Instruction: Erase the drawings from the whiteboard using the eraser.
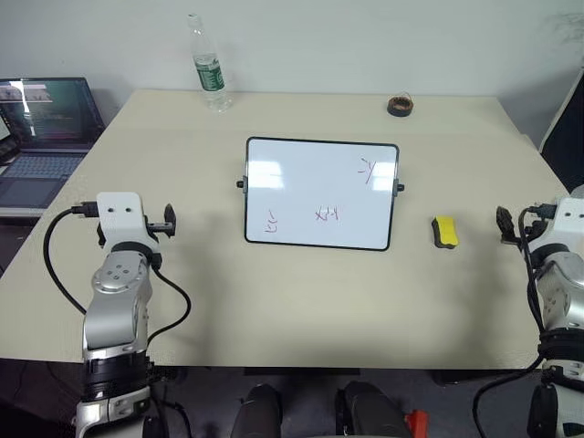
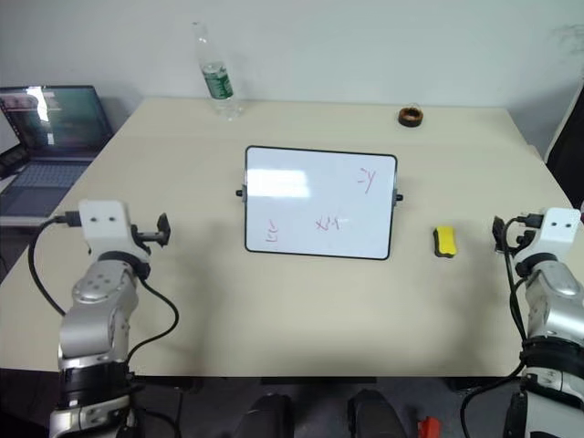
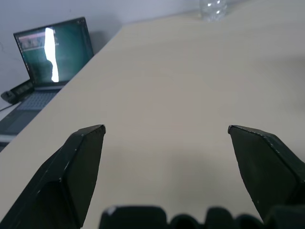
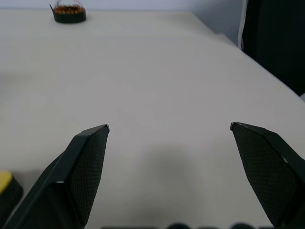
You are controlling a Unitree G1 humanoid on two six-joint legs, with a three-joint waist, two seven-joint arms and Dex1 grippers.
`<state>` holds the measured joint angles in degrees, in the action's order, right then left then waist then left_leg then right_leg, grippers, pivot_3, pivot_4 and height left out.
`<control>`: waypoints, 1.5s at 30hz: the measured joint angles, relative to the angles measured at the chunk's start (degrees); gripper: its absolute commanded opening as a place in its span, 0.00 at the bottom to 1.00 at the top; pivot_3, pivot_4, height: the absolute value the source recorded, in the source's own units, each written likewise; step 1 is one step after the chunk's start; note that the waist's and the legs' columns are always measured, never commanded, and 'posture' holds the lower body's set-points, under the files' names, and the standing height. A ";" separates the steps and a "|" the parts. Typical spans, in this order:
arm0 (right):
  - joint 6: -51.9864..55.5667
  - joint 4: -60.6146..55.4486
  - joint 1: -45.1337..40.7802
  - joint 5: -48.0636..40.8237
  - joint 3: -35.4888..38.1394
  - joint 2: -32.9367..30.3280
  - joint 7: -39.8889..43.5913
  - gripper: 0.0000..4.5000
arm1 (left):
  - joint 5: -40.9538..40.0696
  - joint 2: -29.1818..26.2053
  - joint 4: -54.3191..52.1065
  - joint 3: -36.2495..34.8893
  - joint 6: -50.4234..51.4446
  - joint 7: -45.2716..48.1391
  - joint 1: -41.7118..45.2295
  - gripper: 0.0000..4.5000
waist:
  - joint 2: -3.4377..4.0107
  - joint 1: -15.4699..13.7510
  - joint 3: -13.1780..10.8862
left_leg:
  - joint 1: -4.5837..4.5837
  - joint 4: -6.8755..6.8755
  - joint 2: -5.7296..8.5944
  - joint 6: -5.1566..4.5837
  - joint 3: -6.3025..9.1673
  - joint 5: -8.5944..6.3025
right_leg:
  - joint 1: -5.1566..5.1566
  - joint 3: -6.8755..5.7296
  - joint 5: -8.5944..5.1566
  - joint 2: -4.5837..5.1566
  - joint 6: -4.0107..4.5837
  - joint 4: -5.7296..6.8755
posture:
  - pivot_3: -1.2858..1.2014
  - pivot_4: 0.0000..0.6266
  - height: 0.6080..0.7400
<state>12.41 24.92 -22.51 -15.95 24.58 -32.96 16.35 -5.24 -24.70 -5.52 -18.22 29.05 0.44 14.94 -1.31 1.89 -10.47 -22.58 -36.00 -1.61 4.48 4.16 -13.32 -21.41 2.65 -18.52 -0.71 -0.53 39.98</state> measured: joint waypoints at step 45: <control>34.00 -36.71 3.11 -2.77 -10.38 16.94 -19.20 1.00 | -18.56 -9.60 10.94 26.31 -7.31 70.57 30.44 1.00 | 0.09 1.34 -0.06 | -0.36 0.03 0.06 -0.03 -0.04 0.00 | -0.45 -0.07 -0.03 -0.28 0.02 0.05 | 0.52 0.24 1.00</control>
<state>46.41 -11.79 -19.39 -18.71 14.21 -16.02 -2.84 -23.80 -34.30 5.42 8.10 21.74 71.01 45.37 -1.22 3.23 -10.53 -22.94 -35.97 -1.55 4.45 4.12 -13.32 -21.86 2.58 -18.55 -0.99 -0.51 40.04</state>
